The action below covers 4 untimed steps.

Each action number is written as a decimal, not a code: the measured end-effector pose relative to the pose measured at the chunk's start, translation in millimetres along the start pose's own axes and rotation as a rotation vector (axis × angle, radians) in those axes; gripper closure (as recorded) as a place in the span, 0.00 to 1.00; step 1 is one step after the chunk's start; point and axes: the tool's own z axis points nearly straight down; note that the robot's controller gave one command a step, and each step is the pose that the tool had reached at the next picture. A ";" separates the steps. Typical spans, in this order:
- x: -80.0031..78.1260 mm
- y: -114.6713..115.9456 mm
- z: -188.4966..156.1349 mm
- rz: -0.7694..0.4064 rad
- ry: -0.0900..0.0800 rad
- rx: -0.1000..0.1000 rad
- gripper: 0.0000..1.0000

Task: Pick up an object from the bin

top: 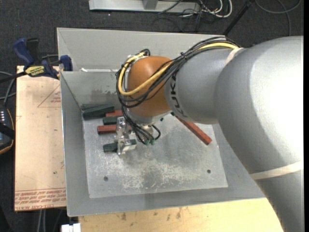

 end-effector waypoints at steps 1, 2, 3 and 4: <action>0.0 0.0 0.0 0.000 0.000 0.000 1.00; -23.2 4.1 -114.2 -0.024 0.021 0.002 1.00; -23.1 4.1 -114.1 -0.024 0.022 0.002 1.00; -28.4 2.6 -139.5 -0.111 0.027 0.001 1.00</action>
Offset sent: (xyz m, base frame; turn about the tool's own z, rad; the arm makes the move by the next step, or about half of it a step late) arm 0.0188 0.0065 0.1147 -0.0246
